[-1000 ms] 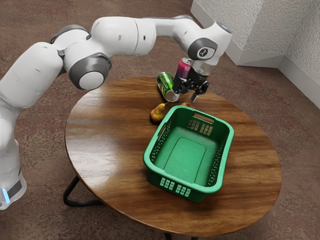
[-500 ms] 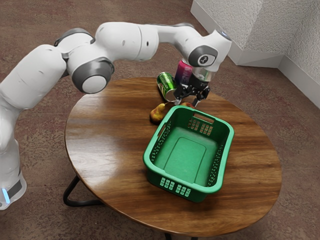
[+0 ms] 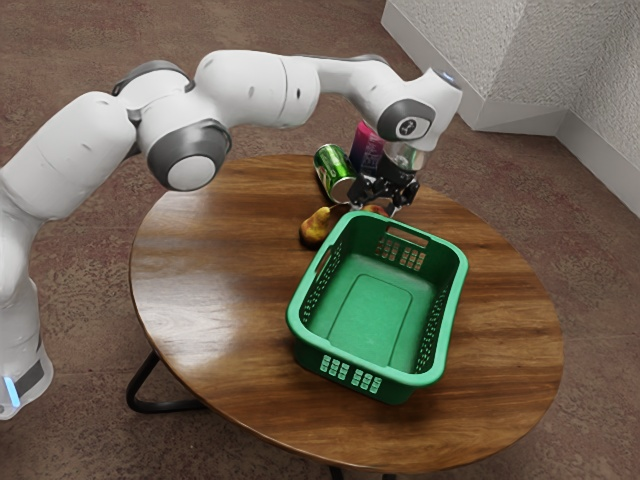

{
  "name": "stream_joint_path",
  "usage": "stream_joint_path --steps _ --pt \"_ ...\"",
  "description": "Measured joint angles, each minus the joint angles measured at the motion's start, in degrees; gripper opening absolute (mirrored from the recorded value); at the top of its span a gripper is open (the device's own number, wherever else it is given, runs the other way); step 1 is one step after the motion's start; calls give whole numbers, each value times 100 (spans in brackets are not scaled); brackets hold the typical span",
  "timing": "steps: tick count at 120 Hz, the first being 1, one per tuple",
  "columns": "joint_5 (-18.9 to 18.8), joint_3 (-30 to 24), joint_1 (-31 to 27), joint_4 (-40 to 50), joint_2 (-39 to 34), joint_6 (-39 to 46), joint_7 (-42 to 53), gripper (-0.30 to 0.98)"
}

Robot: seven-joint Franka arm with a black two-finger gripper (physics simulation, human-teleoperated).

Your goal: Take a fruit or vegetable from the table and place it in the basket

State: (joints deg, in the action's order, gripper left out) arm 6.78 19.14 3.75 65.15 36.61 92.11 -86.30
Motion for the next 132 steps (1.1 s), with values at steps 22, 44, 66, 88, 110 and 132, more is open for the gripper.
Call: stream_joint_path --steps 22,44,66,88,110,132 --pt "3 2 -1 7 0 2 2 50" --pt "4 4 1 7 66 -3 10 43" --pt "-10 2 3 2 54 -20 21 40" --pt "-43 12 12 -46 -93 -88 29 38" --pt "-97 27 13 -68 -502 -179 38 39" --pt "-259 130 19 -76 -1016 -308 51 39"
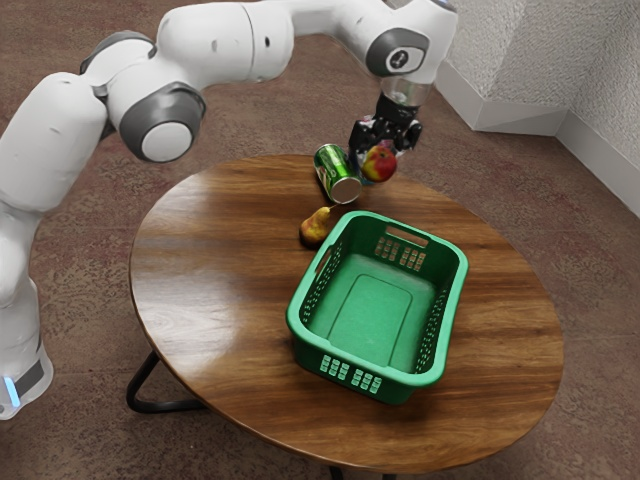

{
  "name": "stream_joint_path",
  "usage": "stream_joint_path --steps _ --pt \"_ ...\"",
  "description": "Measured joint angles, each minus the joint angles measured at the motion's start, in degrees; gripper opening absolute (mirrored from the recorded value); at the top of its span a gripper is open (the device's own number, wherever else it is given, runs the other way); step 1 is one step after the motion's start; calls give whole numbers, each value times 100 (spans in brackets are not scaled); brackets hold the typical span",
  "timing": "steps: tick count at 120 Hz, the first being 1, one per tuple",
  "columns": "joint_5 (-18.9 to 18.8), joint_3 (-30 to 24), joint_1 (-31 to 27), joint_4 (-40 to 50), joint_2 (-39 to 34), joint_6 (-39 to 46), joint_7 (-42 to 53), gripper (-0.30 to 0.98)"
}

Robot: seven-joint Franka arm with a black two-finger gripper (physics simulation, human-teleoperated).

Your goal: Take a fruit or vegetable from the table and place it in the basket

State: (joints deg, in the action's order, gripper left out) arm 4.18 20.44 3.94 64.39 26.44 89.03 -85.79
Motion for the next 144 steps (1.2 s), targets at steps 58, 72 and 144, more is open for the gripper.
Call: stream_joint_path --steps 58,72,144 --pt "9 -1684 128 81 -786 -847 50 39" --pt "25 -1976 134 233 -786 -942 54 39" --pt "280 -2262 128 510 -490 -981 67 63"
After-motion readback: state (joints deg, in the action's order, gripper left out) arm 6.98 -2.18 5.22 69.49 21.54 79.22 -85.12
